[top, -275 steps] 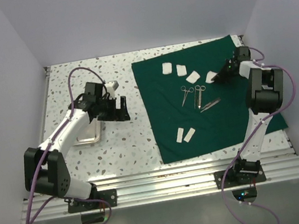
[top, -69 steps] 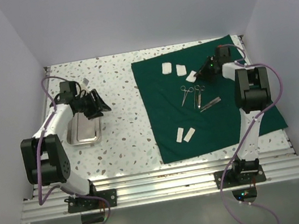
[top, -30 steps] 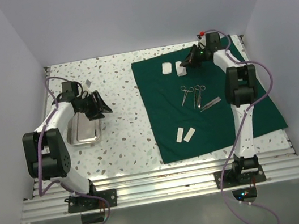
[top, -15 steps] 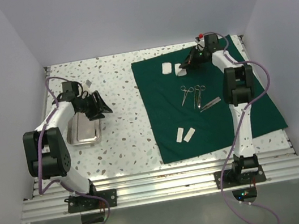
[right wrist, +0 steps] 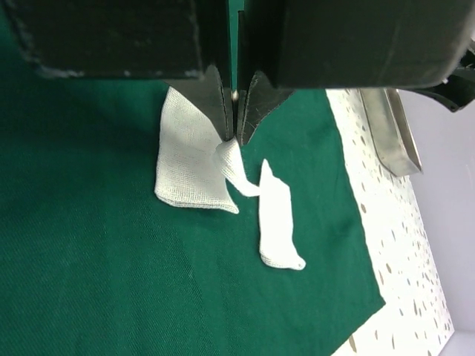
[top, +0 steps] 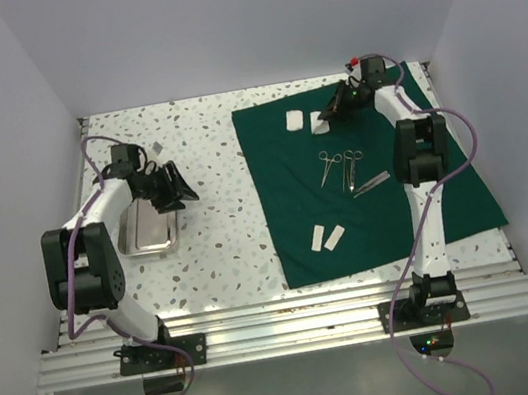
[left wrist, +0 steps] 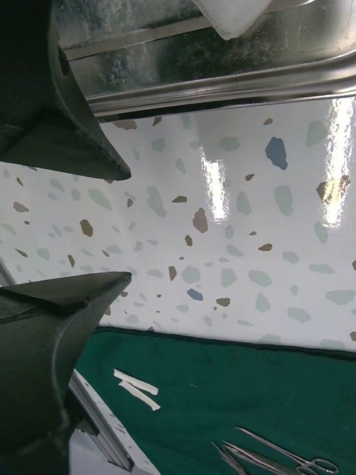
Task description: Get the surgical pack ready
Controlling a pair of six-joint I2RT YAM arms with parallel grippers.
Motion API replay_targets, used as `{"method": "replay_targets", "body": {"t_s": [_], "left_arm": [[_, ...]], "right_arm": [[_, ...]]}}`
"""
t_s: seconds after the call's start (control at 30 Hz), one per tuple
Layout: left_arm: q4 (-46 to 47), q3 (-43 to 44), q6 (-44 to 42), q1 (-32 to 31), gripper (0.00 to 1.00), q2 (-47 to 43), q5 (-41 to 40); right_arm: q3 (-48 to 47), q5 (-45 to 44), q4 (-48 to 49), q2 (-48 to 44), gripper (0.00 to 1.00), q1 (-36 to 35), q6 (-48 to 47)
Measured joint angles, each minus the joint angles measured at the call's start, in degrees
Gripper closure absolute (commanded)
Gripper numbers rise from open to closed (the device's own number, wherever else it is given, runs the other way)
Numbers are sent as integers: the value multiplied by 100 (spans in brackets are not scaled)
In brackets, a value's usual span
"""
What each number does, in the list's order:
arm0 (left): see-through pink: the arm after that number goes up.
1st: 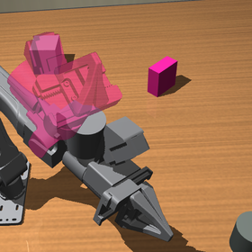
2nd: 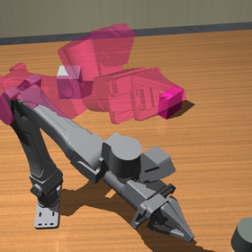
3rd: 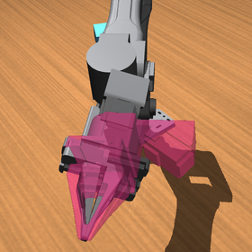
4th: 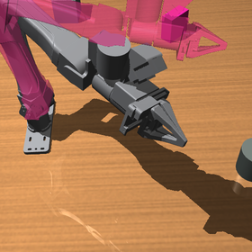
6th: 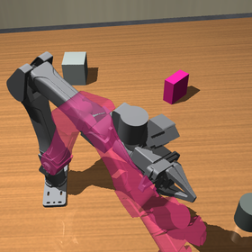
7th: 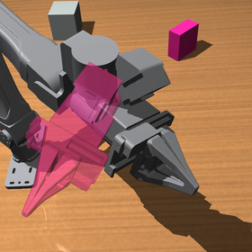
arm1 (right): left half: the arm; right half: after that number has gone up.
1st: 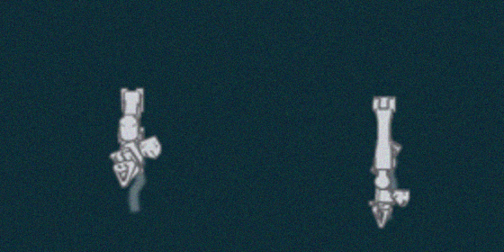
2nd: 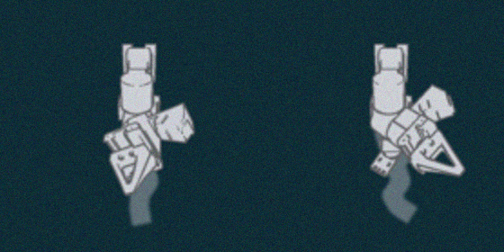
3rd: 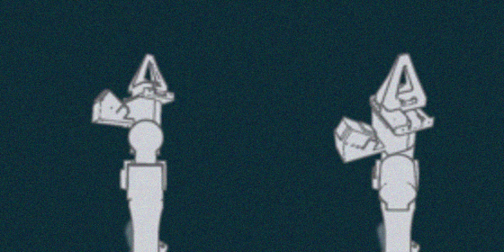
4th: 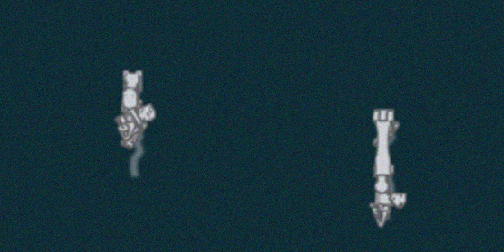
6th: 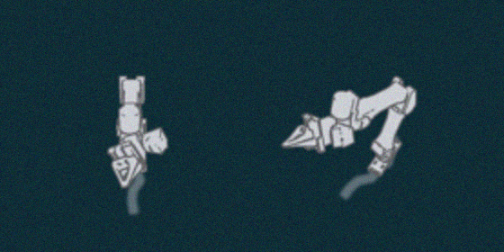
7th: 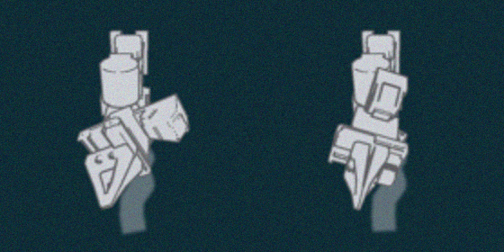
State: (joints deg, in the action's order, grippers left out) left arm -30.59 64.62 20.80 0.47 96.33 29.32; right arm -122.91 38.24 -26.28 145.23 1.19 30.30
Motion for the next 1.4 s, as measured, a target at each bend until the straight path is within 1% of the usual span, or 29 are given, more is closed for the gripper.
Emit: {"method": "replay_targets", "body": {"t_s": [0.2,0.63,0.87,0.97,1.0,1.07,1.1,1.17,1.3,1.4], "left_arm": [[0,-2,-46,0,44,33,2],[-4,0,-46,0,44,39,4],[-15,0,-46,0,44,50,7],[-17,0,-46,0,44,57,9],[-15,0,-46,0,44,59,9],[-17,0,-46,0,44,68,9],[-15,0,-48,0,44,74,9],[-17,0,-46,0,44,83,9],[-17,0,-46,0,44,103,17],[-17,0,-46,0,44,116,42]], "right_arm": [[-243,-17,-42,133,100,0,-72],[-323,-149,-254,361,100,7,-192],[-389,-236,-264,361,95,9,-229],[-442,-280,-293,363,91,9,-232],[-466,-282,-293,363,88,9,-232],[-531,-282,-297,363,86,9,-232],[-566,-282,-293,363,83,9,-232],[-612,-282,-291,363,79,9,-229],[-673,-282,-302,365,64,9,-225],[-719,-295,-348,365,59,9,-234]]}}
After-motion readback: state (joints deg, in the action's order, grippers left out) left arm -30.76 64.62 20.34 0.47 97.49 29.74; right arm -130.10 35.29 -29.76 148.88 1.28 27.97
